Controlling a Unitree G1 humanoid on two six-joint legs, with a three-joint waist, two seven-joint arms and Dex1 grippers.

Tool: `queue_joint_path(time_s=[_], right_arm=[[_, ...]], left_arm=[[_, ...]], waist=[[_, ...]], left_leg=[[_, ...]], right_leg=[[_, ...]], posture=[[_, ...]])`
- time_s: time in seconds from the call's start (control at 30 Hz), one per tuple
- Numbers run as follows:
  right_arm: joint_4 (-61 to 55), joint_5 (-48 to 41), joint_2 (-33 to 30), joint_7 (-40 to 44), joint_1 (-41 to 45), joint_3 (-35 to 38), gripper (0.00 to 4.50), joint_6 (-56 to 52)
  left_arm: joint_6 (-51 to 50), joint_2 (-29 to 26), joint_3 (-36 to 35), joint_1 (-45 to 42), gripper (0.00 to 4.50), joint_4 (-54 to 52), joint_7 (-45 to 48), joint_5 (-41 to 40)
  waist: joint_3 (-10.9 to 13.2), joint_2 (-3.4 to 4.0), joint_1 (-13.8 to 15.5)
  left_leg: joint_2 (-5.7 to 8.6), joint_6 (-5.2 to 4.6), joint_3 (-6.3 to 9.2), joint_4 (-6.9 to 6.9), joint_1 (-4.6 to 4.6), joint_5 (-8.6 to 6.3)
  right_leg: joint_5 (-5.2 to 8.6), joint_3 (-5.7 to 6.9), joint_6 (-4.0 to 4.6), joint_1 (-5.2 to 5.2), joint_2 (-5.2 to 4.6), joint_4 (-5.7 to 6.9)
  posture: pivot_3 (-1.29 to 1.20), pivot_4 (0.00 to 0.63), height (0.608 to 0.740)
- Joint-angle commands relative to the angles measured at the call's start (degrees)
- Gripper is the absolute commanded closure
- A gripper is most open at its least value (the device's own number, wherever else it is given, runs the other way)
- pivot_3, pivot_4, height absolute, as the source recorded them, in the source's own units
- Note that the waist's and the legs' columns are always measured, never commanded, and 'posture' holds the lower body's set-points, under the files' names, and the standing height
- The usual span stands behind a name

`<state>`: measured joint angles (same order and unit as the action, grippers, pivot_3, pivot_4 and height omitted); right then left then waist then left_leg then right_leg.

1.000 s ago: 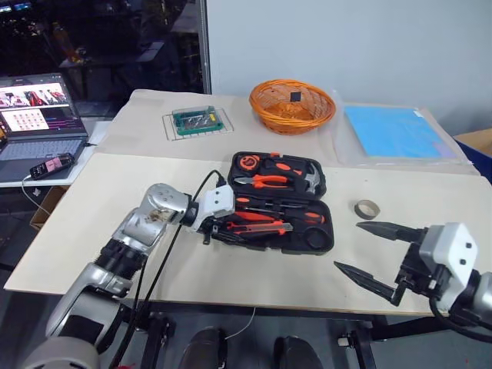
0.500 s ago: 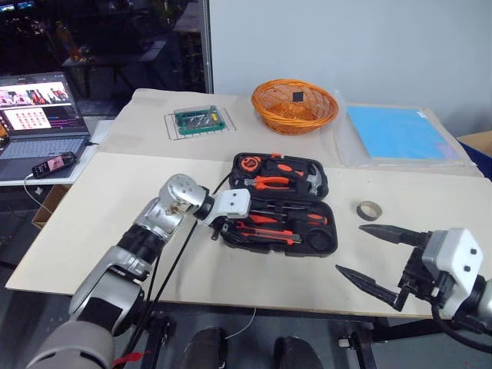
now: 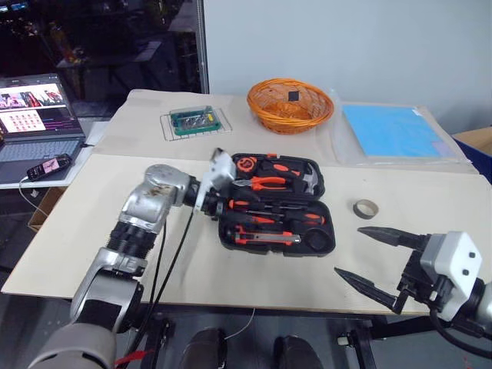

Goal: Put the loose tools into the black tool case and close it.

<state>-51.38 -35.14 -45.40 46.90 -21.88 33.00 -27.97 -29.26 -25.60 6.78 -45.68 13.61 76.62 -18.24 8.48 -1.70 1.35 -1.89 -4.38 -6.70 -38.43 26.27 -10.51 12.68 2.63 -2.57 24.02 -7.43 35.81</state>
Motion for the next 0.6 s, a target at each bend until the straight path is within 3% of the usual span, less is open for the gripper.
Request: queue_joint_path(time_s=[0.03, 0.2, 0.3, 0.43, 0.5, 0.6], right_arm=[[0.15, -0.71, -0.14, -0.77, 1.60, -0.08, 0.00, 0.78], [1.27, -1.03, -1.21, -0.52, 3.50, -0.73, 0.00, -0.03], [1.19, -1.21, -2.17, -0.50, 4.02, -0.98, 0.00, -0.93], [0.39, -1.89, -3.04, -0.95, 3.93, -0.41, 0.00, -2.43], [0.27, -1.55, -3.19, -2.46, 3.79, -0.34, 0.00, -4.08], [0.58, 1.94, -1.74, -9.61, 6.07, -1.93, 0.00, -6.54]], left_arm=[[0.65, 1.81, -0.79, 5.41, 2.71, -6.06, -6.46, -0.45], [4.25, 0.51, 10.21, 11.38, 4.47, -3.39, -12.69, 11.87], [1.63, 0.13, 15.12, 11.58, 4.47, -0.48, -15.90, 16.88], [3.50, -0.37, 16.34, 12.47, 4.47, -2.25, -14.62, 16.51], [6.65, 0.13, 15.56, 13.08, 4.47, -2.54, -14.48, 15.67], [10.17, 4.22, 8.40, 13.06, 4.47, -5.13, -15.86, 8.54]], waist=[[0.00, 0.00, -0.11], [0.01, -0.01, 0.13], [-0.10, 0.00, 0.54], [-0.55, 0.27, 0.72], [-0.58, 0.33, 0.69], [-0.62, 0.52, 0.63]], left_leg=[[0.01, 0.00, 0.00, 0.00, -0.05, 0.00], [0.03, 0.03, 0.00, -0.02, -0.07, -0.01], [0.02, 0.28, 0.04, -0.06, -0.17, -0.16], [-0.02, 0.47, 0.00, -0.06, -0.40, -0.28], [-0.07, 0.51, -0.02, 0.00, -0.65, -0.30], [-0.15, 0.56, -0.01, 0.15, -0.99, -0.34]], right_leg=[[-0.01, 0.00, -0.02, -0.08, -0.01, -0.02], [-0.02, 0.01, 0.08, -0.04, -0.01, -0.01], [-0.03, 0.06, 0.09, 0.00, -0.01, -0.04], [0.02, 0.03, 0.00, -0.17, -0.04, -0.10], [0.13, 0.03, -0.17, -0.33, -0.07, -0.11], [0.16, 0.01, -0.16, -0.63, -0.14, -0.24]], posture=[[0.00, 0.150, 0.740], [0.00, 0.150, 0.740], [0.00, 0.150, 0.740], [0.00, 0.150, 0.740], [0.00, 0.150, 0.740], [0.00, 0.150, 0.740]])
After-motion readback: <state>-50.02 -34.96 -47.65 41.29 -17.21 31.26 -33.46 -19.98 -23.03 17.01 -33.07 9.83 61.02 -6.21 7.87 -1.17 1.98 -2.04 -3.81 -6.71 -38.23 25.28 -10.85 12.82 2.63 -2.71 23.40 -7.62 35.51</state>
